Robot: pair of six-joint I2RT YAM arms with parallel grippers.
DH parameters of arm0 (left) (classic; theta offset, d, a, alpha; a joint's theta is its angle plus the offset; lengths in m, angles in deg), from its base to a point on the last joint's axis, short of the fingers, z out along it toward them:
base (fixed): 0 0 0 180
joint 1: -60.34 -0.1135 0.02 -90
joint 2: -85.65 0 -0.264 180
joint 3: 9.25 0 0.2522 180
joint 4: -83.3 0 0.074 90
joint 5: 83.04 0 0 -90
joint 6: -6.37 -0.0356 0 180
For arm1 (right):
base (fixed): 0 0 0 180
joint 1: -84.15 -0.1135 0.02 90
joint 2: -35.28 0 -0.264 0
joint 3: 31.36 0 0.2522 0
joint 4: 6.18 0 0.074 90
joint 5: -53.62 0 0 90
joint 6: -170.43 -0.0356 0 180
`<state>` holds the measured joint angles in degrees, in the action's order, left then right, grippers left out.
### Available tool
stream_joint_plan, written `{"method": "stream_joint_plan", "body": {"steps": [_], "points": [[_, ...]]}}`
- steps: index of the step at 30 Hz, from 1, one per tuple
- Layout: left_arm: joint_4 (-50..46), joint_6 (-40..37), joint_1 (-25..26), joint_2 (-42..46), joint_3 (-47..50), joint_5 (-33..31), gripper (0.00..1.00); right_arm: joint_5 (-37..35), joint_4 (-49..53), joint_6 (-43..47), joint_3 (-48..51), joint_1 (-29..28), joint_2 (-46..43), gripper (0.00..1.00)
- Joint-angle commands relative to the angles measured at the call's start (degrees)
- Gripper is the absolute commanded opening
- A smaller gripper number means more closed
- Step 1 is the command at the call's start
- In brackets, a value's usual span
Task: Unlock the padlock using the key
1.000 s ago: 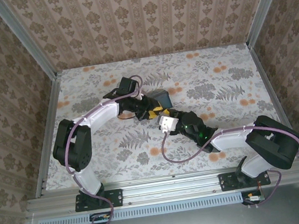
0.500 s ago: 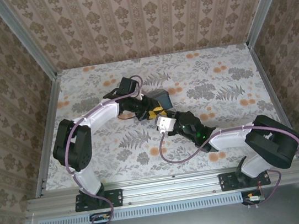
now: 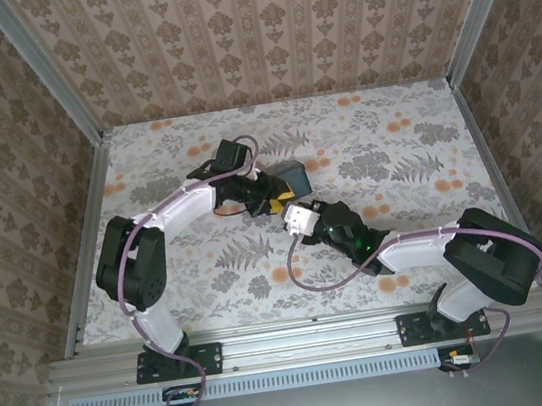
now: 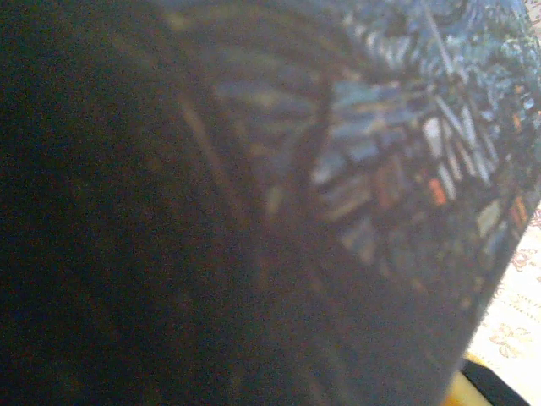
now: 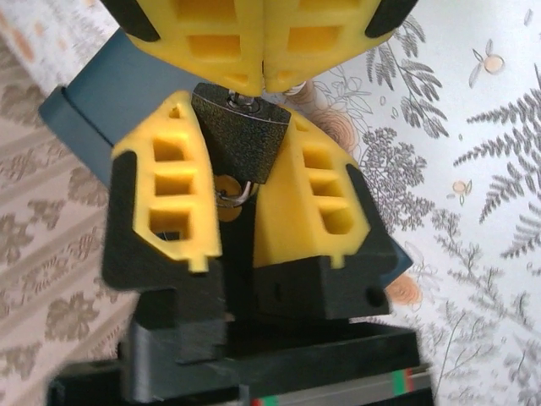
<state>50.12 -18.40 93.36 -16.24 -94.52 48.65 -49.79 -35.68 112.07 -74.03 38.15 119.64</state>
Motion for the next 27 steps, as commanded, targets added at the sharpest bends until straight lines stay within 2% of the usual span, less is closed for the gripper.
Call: {"method": "stream_joint_plan", "body": {"steps": [1,7,11,13,16,17,20,23,27], "points": [[1.8,1.4,0.2,4.0,0.7,3.4,0.0,-6.6,1.3,-13.2,-0.4,0.9,-0.4,0.0],[2.4,1.9,0.3,5.3,2.2,3.5,0.0,-11.1,-1.0,-24.5,0.9,2.2,-0.6,0.0],[3.2,2.3,0.4,5.7,2.7,3.3,0.0,-6.7,-0.6,-35.5,1.1,3.5,-2.8,0.0],[3.0,2.0,0.2,5.6,2.9,3.1,0.0,-2.2,-0.2,-36.1,1.2,3.7,-4.1,0.0],[2.8,1.7,-0.2,5.7,3.3,3.2,0.0,2.5,4.6,-32.4,0.9,3.8,-7.9,0.11],[2.7,1.5,-0.3,5.7,3.3,3.3,0.0,3.9,5.9,-29.4,1.1,3.7,-8.8,0.18],[2.3,1.2,-0.5,5.7,3.1,3.6,0.0,6.1,6.7,-20.0,2.9,3.8,-10.4,0.27],[2.2,1.1,-0.5,5.8,3.0,3.9,0.0,5.7,5.0,-10.5,4.2,3.8,-9.6,0.31],[2.0,1.0,-0.5,5.9,2.7,4.0,0.0,5.1,2.2,-2.4,3.0,3.7,-5.6,0.29]]}}
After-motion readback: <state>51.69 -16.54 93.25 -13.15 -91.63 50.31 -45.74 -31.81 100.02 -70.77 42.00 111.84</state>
